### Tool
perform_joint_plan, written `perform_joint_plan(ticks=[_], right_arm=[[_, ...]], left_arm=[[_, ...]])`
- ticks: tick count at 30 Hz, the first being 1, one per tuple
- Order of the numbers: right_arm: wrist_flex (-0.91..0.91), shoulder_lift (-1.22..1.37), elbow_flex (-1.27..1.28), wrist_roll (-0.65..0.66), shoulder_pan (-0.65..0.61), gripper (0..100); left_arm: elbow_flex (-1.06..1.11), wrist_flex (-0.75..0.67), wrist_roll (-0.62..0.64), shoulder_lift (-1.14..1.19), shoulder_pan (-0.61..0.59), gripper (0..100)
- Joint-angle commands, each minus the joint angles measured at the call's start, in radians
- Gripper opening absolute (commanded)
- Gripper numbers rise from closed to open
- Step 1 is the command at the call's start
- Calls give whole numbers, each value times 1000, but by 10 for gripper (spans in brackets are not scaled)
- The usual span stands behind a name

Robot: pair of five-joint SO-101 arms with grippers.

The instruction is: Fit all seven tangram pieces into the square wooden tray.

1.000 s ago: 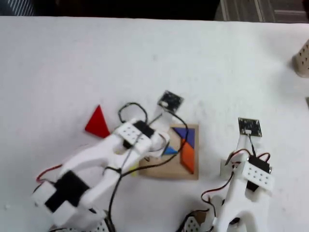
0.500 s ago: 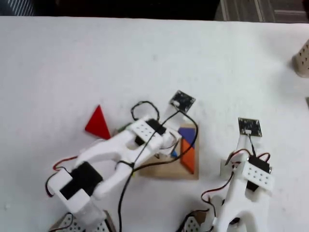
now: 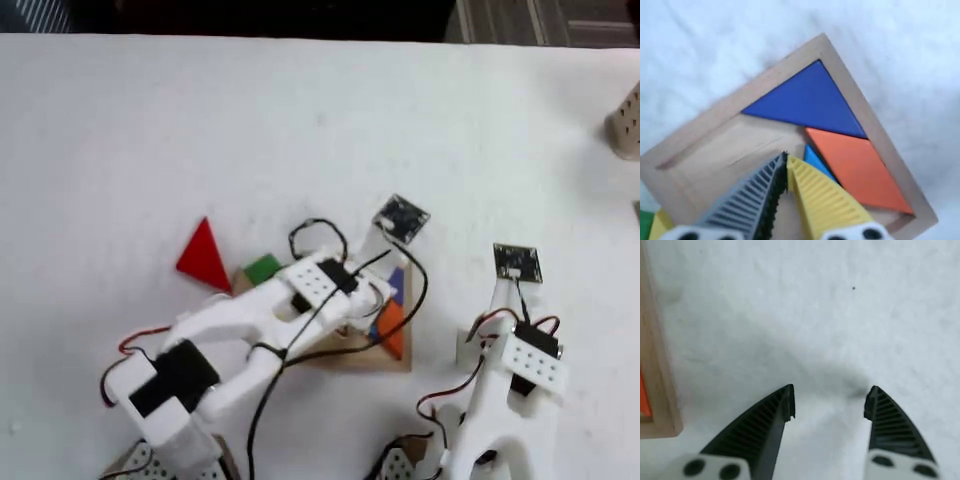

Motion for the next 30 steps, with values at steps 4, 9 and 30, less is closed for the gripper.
perform_joint_plan(ticks=[4, 9, 30], right_arm=[[-15, -25, -5, 11, -5, 226], [-15, -25, -5, 11, -5, 226], [-15, -25, -5, 11, -5, 226]], left_arm=[[-40, -17, 9, -59, -31, 22], [37, 46, 9, -225, -61, 22], [296, 15, 17, -364, 156, 22]])
